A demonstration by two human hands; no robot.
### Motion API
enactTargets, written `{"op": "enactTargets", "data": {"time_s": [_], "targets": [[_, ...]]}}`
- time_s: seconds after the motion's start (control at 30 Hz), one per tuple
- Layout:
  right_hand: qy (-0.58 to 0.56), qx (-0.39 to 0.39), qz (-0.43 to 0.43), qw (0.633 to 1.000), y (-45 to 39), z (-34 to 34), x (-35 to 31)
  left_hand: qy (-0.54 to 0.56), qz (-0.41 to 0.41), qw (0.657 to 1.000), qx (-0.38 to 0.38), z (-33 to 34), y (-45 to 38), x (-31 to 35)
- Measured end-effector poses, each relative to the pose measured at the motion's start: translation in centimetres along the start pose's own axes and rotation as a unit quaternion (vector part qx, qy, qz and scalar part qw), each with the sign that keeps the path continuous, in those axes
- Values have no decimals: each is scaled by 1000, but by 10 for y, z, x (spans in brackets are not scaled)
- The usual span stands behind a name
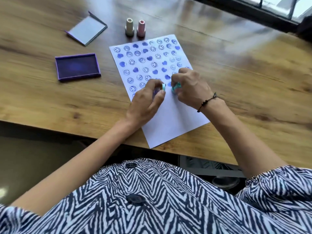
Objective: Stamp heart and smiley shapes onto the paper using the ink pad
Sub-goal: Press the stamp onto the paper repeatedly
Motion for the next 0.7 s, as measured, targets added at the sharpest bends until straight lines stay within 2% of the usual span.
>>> {"op": "enactTargets", "data": {"time_s": [0.2,0.53,0.7], "targets": [[25,-37,-22,999,-9,0,-1,3,-10,1000,-5,-1,1,0],[17,-17,-23,999,-7,5,-1,13,-9,1000,-1,0,0,-2],[18,-61,-30,998,-9,2,1,14,3,1000,-2,-1,2,0]]}}
Point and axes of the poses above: each hand's wrist, its own y-axis away from the middle knuckle, its own z-axis out of the palm, x = y × z, the point moved 4 cm from there along -y, towards the middle knuckle, and after that the axes turned 4 degrees about -x, right-handed, at the moved point
